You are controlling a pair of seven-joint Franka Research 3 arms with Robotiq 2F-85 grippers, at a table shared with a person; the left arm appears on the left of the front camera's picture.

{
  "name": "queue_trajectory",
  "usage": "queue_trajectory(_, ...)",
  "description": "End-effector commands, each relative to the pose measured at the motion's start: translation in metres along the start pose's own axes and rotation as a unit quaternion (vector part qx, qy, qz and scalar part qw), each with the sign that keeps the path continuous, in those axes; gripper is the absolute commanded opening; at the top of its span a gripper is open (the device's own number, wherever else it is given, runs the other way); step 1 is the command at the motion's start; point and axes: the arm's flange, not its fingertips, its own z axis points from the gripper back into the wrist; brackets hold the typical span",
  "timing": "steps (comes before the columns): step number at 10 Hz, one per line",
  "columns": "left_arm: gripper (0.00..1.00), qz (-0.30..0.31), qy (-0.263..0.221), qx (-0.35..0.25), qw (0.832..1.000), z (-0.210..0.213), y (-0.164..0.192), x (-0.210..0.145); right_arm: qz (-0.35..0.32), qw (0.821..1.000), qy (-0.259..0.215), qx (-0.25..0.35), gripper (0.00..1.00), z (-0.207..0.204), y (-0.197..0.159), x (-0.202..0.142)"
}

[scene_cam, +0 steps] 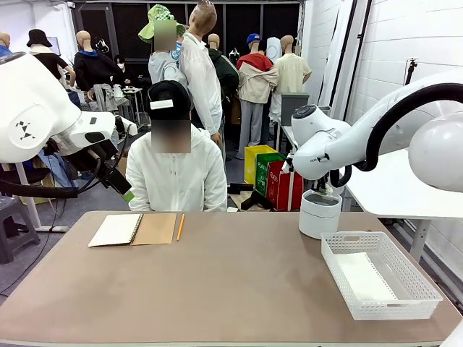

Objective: Sort the paper based on its condition.
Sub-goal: If a person hands you a paper, place it in the Organizing basket , and if it's crumpled, put it in the Trash can.

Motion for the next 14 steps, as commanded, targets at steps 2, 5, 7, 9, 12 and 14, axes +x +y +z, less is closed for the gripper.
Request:
queue_trajectory(2,1.00,-0.003,-0.003,-0.009,1.000,0.001,0.000,0.000,-0.020,1.000,-0.003,-0.008,0.86,-0.006,-0.007,0.005)
queue_trajectory(5,1.00,-0.003,-0.003,-0.009,1.000,0.001,0.000,0.000,-0.022,1.000,-0.005,-0.005,1.00,-0.007,-0.005,0.005)
queue_trajectory(7,1.00,-0.003,-0.003,-0.009,1.000,0.001,0.000,0.000,-0.021,1.000,-0.008,0.004,1.00,-0.003,-0.004,0.004)
queue_trajectory(9,1.00,-0.003,-0.003,-0.009,1.000,0.001,0.000,0.000,-0.027,1.000,0.000,0.015,1.00,0.001,-0.003,0.004)
queue_trajectory(12,1.00,-0.003,-0.003,-0.009,1.000,0.001,0.000,0.000,-0.011,1.000,0.000,0.005,1.00,-0.003,0.000,0.001)
queue_trajectory(14,1.00,-0.003,-0.003,-0.009,1.000,0.001,0.000,0.000,-0.011,1.000,0.000,0.005,1.00,-0.003,0.000,0.001)
